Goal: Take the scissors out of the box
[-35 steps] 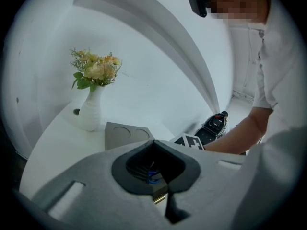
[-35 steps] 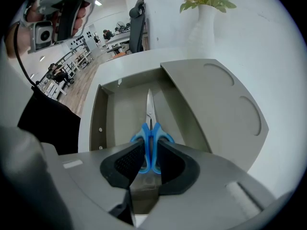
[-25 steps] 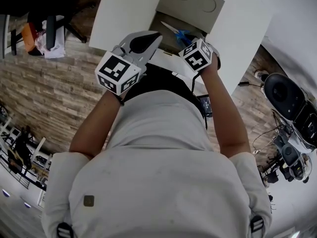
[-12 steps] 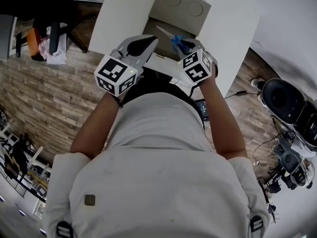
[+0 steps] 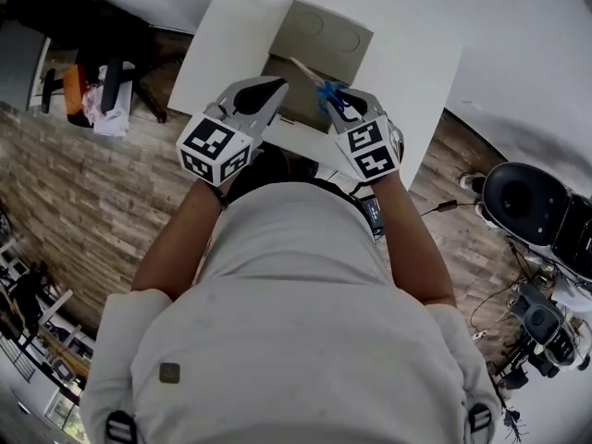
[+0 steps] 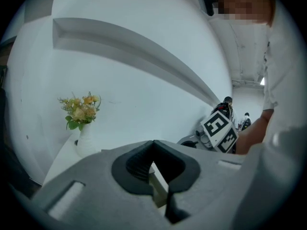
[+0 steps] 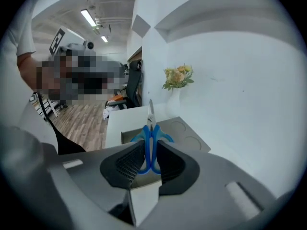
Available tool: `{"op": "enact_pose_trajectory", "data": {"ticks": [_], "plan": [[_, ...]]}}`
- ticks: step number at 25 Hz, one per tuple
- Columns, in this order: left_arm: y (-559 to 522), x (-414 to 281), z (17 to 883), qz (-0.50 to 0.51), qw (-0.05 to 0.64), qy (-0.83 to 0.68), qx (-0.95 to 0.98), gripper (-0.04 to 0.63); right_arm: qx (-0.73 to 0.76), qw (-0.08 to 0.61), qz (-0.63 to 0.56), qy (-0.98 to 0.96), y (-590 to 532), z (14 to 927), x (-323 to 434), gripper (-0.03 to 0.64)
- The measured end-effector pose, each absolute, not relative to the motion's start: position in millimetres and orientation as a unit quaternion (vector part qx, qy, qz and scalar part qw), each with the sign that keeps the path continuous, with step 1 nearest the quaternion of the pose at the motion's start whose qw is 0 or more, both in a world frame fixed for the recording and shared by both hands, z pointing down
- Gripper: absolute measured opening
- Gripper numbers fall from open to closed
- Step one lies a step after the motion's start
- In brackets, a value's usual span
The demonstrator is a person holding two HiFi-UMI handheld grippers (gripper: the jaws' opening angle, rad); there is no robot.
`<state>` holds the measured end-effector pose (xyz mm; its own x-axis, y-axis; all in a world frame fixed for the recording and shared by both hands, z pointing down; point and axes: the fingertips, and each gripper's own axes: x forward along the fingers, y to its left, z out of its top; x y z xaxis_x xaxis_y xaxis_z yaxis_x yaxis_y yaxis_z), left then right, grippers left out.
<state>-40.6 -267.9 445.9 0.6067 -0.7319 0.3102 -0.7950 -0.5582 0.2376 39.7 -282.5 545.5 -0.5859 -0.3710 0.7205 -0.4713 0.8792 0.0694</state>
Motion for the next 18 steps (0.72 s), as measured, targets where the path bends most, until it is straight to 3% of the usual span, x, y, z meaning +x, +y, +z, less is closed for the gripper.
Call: {"op": "enact_pose_trajectory", "data": {"ticks": [18], "plan": [[-224, -48, 394, 0.078, 0.144, -0.475, 0.864, 0.005, 0.275, 0.252, 0.048, -0.926, -259, 457, 54, 0.1]]}}
